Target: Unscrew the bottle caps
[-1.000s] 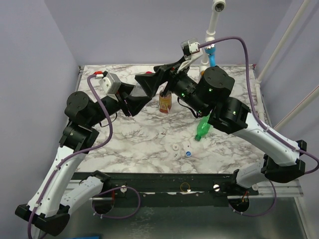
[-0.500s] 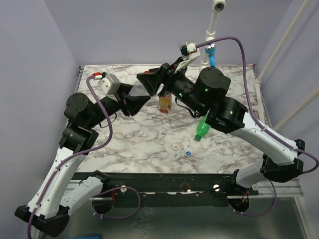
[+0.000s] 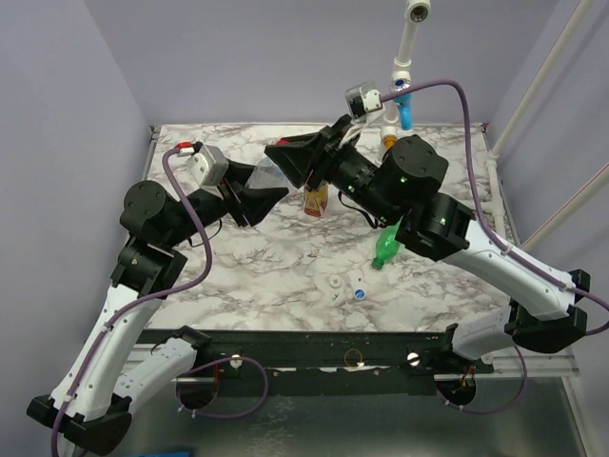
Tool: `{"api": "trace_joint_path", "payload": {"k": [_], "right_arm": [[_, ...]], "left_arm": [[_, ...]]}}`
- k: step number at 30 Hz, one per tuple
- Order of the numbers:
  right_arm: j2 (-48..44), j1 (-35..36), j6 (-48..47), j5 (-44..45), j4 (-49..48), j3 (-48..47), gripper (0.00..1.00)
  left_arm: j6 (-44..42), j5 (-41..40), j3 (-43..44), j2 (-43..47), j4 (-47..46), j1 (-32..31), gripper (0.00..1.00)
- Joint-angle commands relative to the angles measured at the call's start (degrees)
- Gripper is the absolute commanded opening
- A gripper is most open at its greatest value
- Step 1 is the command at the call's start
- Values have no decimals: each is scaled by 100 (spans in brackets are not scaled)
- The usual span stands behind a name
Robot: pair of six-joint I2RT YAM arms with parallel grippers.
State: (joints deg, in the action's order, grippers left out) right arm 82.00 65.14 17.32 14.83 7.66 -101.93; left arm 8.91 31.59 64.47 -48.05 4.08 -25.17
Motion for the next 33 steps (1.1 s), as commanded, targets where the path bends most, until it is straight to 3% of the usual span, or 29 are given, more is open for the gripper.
{"api": "trace_joint_path", "payload": {"k": [1, 5, 9, 15, 18, 22, 29, 33], "right_arm": [[-446, 21, -515, -1548, -655, 287, 17], [-790, 2, -957, -3241, -886, 539, 12], [-845, -2, -1202, -4359, -490, 362, 12], [-981, -15, -1398, -3915, -332, 349, 12], [-1071, -15, -1523, -3022, -61, 202, 12], [-1300, -14, -1627, -1443, 473, 509, 11], [-2099, -17, -962, -97, 1014, 2552, 11], [-2463, -22, -285, 434, 1127, 3665, 11]], "left_arm": [[241, 583, 10, 47, -3, 25, 4], [837, 2208, 146, -6, 67, 20, 3], [1731, 3854, 311, -193, 67, 21, 3], [1429, 3872, 306, -201, 313, 30, 2], [1130, 3573, 245, -173, 450, 30, 2], [207, 2526, 158, -42, 896, 30, 1], [-563, 352, -207, 164, 911, 30, 0], [-633, -243, -318, 216, 859, 29, 0]]}}
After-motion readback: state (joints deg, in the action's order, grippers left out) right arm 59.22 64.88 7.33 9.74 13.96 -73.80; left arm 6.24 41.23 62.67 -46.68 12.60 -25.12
